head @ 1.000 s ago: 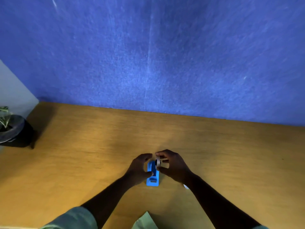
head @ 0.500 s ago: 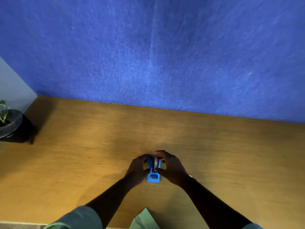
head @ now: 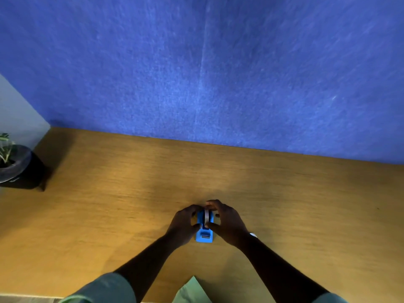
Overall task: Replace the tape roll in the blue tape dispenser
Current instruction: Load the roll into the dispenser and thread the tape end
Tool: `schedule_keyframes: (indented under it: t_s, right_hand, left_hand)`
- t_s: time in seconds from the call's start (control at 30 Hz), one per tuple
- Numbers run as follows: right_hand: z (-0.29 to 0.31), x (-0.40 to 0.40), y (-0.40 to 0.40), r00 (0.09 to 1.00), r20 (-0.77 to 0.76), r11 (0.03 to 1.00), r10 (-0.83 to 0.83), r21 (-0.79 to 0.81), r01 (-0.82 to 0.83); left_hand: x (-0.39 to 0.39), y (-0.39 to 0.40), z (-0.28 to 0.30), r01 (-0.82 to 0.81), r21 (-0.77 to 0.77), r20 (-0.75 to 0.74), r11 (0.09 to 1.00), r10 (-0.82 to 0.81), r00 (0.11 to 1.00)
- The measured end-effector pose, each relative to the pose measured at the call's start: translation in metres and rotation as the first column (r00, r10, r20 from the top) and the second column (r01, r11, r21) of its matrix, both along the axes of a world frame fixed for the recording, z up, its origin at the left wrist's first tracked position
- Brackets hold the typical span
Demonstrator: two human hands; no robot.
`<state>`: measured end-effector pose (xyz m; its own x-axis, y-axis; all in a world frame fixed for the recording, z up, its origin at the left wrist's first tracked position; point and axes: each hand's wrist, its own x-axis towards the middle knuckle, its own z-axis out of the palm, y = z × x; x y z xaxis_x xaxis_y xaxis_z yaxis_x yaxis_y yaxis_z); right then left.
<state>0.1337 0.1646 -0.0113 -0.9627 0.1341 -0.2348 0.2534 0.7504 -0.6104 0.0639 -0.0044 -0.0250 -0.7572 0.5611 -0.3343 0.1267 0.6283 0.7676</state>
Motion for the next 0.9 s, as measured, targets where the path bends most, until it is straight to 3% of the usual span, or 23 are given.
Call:
schedule_keyframes:
  t_s: [0.67,0.9]
  right_hand:
    - [0.001,0.007,0.001,1.000,-0.025,0.998,-0.012,0.058,0.013]
    - [0.005,0.007,0.003,0.995,-0.039,0.983,0.093,0.161,-0.086]
  left_hand:
    - [0.004,0.003,0.001,0.001,0.096,-0.026,0.995,0.001,1.000]
    - [0.006,0.003,-0.001,0.027,0.064,-0.063,0.998,-0.023,0.998]
